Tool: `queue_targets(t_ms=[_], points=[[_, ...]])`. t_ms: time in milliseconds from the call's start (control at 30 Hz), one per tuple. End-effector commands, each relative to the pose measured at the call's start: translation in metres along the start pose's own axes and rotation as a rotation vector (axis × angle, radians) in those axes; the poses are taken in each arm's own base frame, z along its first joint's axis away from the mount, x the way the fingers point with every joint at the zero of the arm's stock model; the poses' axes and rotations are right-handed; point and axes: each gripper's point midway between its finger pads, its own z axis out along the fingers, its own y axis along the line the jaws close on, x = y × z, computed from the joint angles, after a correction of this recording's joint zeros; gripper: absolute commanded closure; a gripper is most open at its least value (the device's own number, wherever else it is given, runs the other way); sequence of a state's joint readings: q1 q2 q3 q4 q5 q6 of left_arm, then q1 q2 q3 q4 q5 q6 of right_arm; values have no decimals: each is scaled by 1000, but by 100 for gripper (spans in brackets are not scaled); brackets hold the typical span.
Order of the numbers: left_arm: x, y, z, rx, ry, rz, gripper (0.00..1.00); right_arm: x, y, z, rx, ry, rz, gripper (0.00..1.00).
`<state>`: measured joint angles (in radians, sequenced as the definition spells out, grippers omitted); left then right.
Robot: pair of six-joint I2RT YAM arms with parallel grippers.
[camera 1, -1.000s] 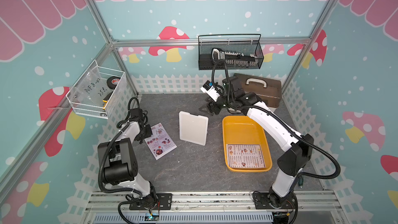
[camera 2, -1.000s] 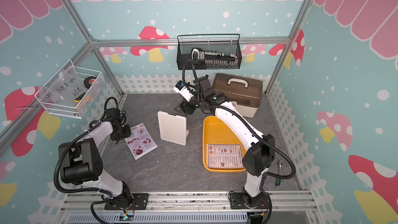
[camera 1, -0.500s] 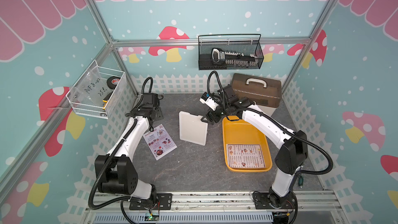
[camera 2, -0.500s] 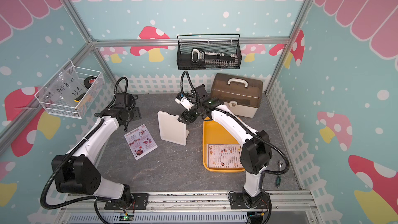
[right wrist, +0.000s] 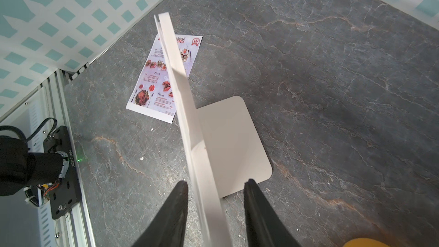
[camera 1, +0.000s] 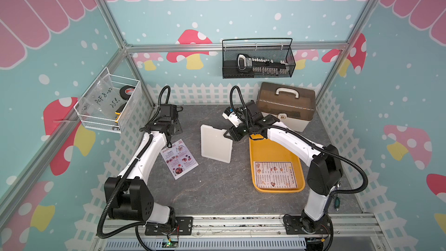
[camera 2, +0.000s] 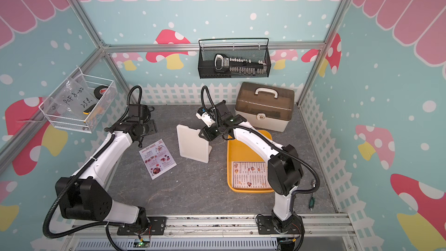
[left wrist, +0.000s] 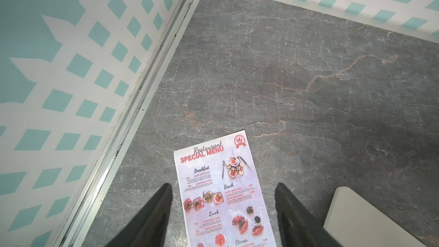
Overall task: Replace the menus in the menu holders
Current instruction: Adjust the menu holder at the center of the board.
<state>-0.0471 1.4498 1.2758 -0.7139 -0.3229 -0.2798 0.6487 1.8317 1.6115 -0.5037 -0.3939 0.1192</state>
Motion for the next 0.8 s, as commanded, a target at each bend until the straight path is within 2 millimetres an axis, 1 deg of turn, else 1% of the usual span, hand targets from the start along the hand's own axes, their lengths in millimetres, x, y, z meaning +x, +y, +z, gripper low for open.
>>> queue_targets(t_ms=[0, 67, 100, 233, 400, 533, 567, 633, 767], points=[[-11, 5, -16, -5, -45, 2, 30, -6, 3, 2, 18, -49, 84, 71], [-13, 5, -19, -1, -53, 6, 30, -7, 4, 2, 31, -75, 124, 81], [-14, 5, -20, 0, -58, 8, 30, -8, 4, 1, 40, -88, 145, 84], [-17, 4, -25, 15, -68, 11, 30, -9, 2, -7, 88, -143, 209, 87], [-21, -2, -32, 35, -87, 16, 30, -3, -5, -25, 280, -220, 314, 87], [-26, -11, -37, 53, -100, 30, 30, 6, -9, -27, 348, -245, 473, 88], [-27, -13, -37, 58, -103, 34, 31, 9, -9, -28, 366, -250, 508, 87], [-29, -15, -39, 62, -108, 38, 30, 14, -9, -31, 418, -253, 559, 82], [-31, -24, -40, 100, -105, 44, 30, 16, -6, -29, 460, -265, 614, 78]])
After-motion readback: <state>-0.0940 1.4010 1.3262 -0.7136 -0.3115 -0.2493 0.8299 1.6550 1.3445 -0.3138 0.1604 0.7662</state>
